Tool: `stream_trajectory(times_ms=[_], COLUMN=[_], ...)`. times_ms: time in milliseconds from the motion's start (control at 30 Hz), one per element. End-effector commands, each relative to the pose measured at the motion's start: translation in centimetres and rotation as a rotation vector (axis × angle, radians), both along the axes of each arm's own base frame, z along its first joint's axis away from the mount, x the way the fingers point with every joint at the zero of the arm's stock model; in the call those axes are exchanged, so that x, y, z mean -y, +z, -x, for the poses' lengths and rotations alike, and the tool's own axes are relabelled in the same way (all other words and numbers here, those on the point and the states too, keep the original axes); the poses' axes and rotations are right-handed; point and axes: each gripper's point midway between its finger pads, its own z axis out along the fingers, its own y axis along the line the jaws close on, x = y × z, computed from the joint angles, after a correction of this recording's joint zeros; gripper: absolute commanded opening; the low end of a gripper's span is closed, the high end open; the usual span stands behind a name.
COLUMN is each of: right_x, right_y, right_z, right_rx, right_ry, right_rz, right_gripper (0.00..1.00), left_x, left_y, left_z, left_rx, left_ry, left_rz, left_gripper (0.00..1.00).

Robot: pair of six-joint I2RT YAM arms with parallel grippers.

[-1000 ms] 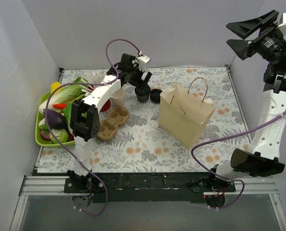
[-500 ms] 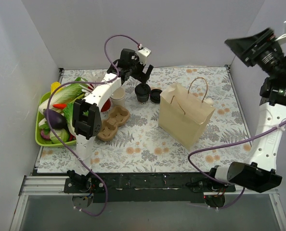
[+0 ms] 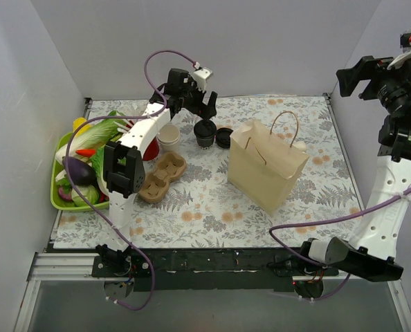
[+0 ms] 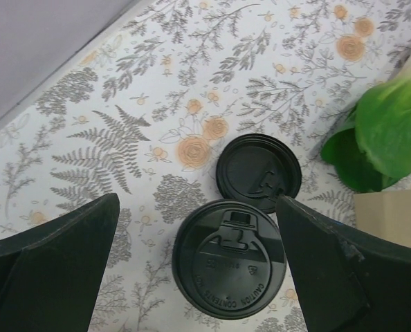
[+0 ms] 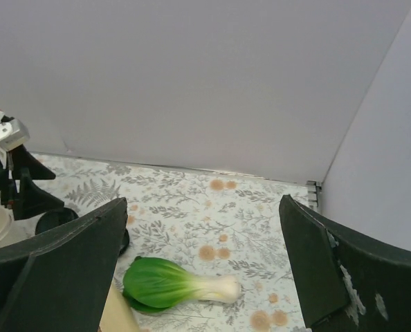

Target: Pack the takeout coffee

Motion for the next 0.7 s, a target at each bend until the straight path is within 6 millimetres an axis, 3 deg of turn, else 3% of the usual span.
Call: stream_trajectory(times_ms=[0,133,400,667], right_x=[1.9,1.1,1.0,0.6], right_y=[-2.4,-3.3,-3.7,-3.9], right_z=[0.9,2.5,3.9,4.8], right_rx=[-0.033,-0.054,-0.077,-0.069], right_ry=[-0.105,-0.071,-0.089,-0.085], right_rz=[0.107,0.154,0.146,0.153], right_gripper=[0.98,0.98,0.98,0.98], left_x=[1.5,1.8,0.4,-0.4], left_y=[0.2,-1.5,-4.7,-5.8], left_z=[1.7,3.5,5.9,7.1], left_rx=[-0.105,-0.193,-0.283,-0.298], left_ry=[-0.060,-0.099,-0.112,-0.112], left_rz=[0.091,0.106,0.052,0.041], left_gripper=[0.98,0.98,0.98,0.94])
